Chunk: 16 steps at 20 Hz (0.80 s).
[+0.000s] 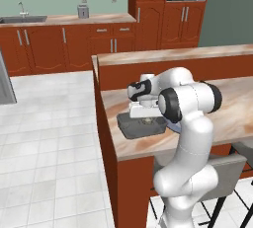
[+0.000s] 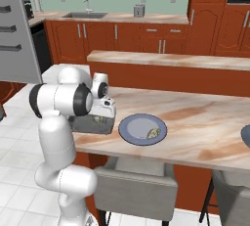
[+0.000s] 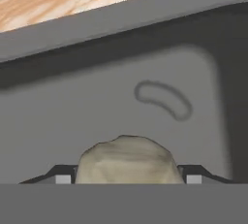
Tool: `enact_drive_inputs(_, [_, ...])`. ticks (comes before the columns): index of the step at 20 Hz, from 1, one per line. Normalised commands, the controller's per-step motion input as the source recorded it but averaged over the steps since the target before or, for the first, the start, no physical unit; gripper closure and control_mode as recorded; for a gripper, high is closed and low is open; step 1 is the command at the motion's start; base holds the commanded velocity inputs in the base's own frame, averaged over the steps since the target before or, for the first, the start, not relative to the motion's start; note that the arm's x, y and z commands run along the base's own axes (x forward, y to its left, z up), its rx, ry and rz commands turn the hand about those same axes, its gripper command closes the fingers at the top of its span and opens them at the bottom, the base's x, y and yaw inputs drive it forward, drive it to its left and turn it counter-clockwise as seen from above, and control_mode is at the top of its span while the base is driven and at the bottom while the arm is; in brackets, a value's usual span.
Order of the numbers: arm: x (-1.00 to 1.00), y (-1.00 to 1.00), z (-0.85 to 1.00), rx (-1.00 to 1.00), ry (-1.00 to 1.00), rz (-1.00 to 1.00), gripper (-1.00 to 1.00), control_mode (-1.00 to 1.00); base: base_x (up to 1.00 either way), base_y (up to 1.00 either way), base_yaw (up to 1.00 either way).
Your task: Place two dumplings into each of the tupperware containers and then place the containers in the fridge.
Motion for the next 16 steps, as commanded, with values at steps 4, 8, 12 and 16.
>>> enact_drive_inputs(4, [0.00, 0.00, 0.00, 0.00, 0.00, 0.00, -1.00, -1.00, 0.00, 0.00, 0.00])
enact_drive_inputs(8, [0.00, 0.00, 0.00, 0.00, 0.00, 0.00, -1.00, -1.00, 0.00, 0.00, 0.00])
enact_drive_inputs(12, [0.00, -0.09, 0.05, 0.00, 0.00, 0.00, -1.00, -1.00, 0.00, 0.00, 0.00])
enact_drive_inputs(16, [-0.03, -0.17, 0.48, 0.00, 0.00, -0.01, -1.00, -1.00, 0.00, 0.00, 0.00])
